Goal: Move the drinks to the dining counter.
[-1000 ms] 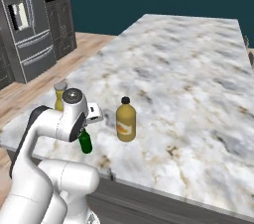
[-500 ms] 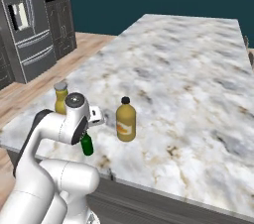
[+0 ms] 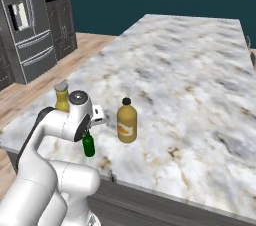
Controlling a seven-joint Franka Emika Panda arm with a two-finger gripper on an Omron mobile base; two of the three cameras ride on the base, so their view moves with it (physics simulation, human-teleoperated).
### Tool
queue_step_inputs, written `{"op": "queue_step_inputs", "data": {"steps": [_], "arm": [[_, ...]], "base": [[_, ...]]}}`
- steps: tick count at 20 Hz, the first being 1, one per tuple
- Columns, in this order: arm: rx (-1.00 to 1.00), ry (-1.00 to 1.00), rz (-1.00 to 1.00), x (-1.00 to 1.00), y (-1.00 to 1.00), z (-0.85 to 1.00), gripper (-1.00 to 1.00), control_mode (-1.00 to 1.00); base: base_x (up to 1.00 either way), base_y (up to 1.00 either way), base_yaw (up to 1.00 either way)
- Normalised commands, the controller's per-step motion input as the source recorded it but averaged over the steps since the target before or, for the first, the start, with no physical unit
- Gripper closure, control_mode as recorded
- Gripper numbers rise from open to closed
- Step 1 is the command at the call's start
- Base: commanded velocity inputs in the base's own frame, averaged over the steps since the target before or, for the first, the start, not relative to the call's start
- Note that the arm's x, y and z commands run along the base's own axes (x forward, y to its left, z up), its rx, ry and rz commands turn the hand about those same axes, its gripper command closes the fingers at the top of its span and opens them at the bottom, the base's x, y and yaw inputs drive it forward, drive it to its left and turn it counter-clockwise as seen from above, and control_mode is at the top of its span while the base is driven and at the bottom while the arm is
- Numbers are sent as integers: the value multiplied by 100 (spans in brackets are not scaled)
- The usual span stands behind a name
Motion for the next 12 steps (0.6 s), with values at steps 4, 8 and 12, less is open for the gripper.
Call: {"op": "queue_step_inputs", "data": {"steps": [4, 8, 12], "arm": [[0, -4, 0, 0, 13, -6, -100, -100], [0, -4, 0, 0, 0, 0, -100, -100], [0, -4, 0, 0, 0, 0, -100, -100]], "base": [[0, 0, 0], [0, 0, 0], [0, 0, 0]]}}
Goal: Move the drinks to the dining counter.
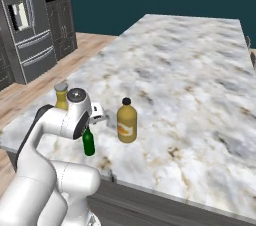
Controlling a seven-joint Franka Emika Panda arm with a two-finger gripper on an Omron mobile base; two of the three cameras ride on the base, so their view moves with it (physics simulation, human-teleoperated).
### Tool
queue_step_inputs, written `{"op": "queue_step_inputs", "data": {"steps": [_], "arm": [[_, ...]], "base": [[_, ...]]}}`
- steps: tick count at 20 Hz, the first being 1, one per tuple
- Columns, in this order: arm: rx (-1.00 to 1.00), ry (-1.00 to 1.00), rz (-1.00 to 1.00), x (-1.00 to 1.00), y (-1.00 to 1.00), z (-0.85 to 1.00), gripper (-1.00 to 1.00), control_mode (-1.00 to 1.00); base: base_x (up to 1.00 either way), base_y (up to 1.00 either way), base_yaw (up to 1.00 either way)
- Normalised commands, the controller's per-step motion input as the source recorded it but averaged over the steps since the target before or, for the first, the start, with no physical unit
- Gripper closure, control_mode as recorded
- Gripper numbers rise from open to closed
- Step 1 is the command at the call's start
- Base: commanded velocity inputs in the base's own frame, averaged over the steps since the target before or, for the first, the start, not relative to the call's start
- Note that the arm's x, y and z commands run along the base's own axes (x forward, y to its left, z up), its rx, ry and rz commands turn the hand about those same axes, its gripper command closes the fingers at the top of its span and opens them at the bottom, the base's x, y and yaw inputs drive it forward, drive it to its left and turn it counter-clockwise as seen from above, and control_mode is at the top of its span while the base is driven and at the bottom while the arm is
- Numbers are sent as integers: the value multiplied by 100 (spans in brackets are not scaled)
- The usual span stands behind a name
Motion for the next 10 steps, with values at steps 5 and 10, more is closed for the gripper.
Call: {"op": "queue_step_inputs", "data": {"steps": [5, 10], "arm": [[0, -8, 0, -2, 0, 7, -100, -100], [0, -13, 0, -27, 0, 43, -100, -100]], "base": [[0, 0, 0], [0, 0, 0]]}}
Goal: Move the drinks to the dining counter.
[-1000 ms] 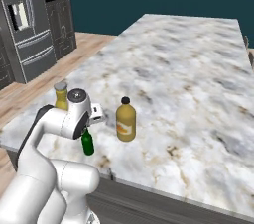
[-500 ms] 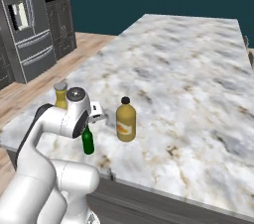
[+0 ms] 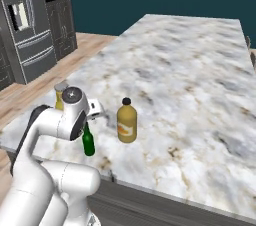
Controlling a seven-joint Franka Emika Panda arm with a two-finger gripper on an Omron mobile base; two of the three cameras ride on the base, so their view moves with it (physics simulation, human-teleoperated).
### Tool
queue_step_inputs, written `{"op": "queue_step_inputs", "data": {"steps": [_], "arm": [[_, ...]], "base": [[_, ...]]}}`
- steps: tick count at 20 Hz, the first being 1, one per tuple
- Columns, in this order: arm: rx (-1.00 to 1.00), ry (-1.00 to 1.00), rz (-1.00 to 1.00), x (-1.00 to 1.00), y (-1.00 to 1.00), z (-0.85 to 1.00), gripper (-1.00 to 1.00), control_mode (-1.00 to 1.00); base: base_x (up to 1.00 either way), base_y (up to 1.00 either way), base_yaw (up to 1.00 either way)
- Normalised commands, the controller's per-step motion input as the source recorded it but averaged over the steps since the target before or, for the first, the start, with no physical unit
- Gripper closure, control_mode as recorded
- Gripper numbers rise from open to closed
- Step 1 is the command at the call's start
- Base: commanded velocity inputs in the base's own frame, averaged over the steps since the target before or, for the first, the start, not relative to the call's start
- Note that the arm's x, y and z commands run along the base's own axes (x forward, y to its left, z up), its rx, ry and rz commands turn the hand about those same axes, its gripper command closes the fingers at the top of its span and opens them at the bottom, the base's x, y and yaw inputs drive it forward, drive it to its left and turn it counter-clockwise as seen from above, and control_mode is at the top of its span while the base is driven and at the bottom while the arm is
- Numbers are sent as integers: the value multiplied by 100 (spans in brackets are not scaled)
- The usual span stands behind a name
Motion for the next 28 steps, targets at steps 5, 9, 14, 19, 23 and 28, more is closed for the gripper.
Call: {"op": "queue_step_inputs", "data": {"steps": [5, 9, 14, 19, 23, 28], "arm": [[0, 0, -5, -74, 0, 84, -100, -100], [0, 6, -23, -58, 0, 71, -100, -100], [0, 7, -33, -60, 0, 47, -100, -100], [5, 0, -11, -60, -1, 45, -100, -100], [13, 0, 0, -67, -1, 42, -100, -100], [7, 0, 0, -30, 0, 39, -100, -100]], "base": [[0, 0, 0], [0, 0, 0], [0, 0, 0], [0, 0, 0], [0, 0, 0], [0, 0, 0]]}}
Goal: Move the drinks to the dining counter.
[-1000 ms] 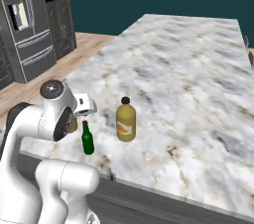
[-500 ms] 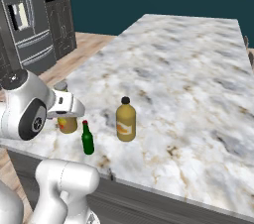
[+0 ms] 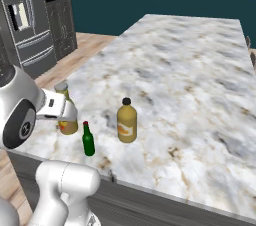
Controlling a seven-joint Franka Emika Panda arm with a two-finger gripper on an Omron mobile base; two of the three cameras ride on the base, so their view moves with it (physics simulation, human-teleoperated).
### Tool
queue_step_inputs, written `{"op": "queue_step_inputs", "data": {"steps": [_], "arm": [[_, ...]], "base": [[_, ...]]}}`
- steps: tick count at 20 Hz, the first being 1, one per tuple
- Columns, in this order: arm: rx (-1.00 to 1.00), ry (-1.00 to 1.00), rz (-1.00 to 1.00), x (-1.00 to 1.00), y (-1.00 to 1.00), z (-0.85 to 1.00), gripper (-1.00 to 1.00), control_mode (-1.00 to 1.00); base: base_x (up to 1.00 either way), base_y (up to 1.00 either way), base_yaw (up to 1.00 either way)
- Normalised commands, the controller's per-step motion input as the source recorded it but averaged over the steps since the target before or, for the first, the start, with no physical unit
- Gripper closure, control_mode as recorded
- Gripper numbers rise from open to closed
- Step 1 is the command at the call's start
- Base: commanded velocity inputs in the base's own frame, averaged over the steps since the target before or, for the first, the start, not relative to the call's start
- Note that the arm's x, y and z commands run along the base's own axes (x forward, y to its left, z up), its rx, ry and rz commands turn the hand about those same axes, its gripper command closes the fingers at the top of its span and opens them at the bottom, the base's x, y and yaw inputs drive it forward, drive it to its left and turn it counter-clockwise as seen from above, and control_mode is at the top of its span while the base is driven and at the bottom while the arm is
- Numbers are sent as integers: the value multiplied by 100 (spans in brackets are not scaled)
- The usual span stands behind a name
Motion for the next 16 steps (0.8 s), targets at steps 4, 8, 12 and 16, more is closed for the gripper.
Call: {"op": "queue_step_inputs", "data": {"steps": [4, 8, 12, 16], "arm": [[0, 2, 0, 0, 0, 43, -100, -100], [0, 13, -1, -8, 3, 20, -100, -100], [1, 6, 0, -4, 2, 0, -100, 100], [0, 0, 0, 0, 0, 0, -100, 100]], "base": [[0, 0, 0], [0, 0, 0], [-23, 1, 10], [-21, 29, 46]]}}
